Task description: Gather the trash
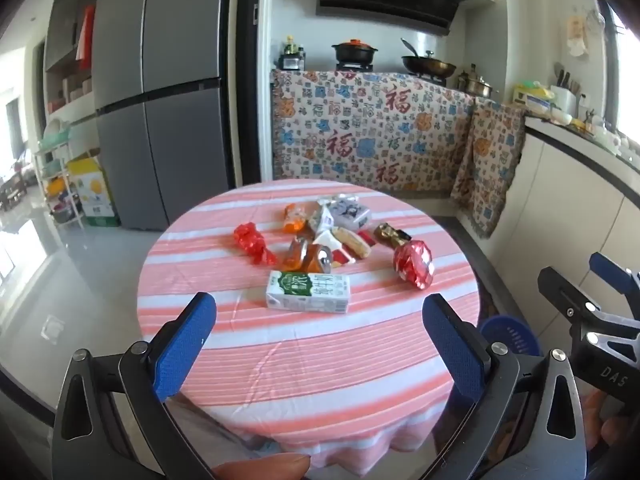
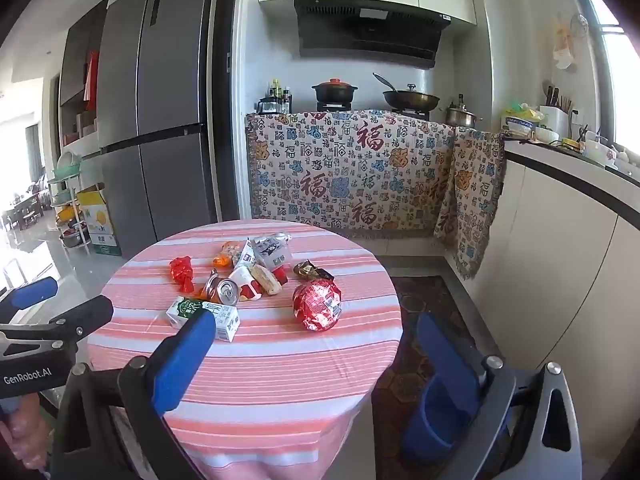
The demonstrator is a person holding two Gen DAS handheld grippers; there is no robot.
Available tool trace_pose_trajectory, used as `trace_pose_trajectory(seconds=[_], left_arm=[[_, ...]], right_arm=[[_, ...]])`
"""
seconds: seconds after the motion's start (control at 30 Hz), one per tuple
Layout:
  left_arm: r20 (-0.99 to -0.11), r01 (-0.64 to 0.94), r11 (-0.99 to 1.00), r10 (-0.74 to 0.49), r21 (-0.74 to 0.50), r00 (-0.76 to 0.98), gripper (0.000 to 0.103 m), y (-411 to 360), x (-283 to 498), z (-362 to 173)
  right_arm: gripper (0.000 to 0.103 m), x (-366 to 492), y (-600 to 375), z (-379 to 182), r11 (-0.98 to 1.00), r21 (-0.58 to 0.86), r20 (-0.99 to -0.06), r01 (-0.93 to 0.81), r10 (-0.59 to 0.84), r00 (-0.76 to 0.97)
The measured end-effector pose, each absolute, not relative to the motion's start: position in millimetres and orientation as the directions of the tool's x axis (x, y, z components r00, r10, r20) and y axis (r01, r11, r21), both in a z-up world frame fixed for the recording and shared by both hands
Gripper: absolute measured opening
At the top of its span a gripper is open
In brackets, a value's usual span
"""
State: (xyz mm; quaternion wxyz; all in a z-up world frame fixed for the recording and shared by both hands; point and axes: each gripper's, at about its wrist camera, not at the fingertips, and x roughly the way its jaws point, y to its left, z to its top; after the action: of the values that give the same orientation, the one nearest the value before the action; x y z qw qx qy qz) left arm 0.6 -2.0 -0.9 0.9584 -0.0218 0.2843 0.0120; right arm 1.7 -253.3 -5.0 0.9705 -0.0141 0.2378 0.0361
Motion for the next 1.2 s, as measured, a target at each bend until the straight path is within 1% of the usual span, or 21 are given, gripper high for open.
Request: trace_pose_trajectory(seconds=[0.2, 0.23, 0.53, 1.2], left_arm=[[-0.541, -0.031, 0.999, 0.003, -0.044, 0.841, 0.103, -2.8, -1.2, -1.9], [-0.542, -0.03, 0.999, 0.001, -0.045, 0.84, 0.103, -2.9, -1.7, -2.0], [-0.557, -0.041, 0.999, 0.019, -0.027, 0.83, 0.103, -4.6, 3.3, -2.7], [-0.563, -0.034, 0.999, 0.013, -0.026, 0.826, 0.103, -2.3, 6.2, -1.5]], right_arm=[[0.103, 7.0, -240.4, -8.3, 0.997, 0.0, -0.483, -0.076, 0.067, 0.873], [0.103, 2.1, -246.6, -3.4, 0.997, 0.003, -0.462, -0.073, 0.066, 0.884], [0.103, 1.9, -244.9, 0.1, 0.997, -0.001, -0.461, -0.074, 0.065, 0.885], [0.103, 1.5, -242.3, 1.1, 0.998, 0.001, -0.457, -0.066, 0.059, 0.887]])
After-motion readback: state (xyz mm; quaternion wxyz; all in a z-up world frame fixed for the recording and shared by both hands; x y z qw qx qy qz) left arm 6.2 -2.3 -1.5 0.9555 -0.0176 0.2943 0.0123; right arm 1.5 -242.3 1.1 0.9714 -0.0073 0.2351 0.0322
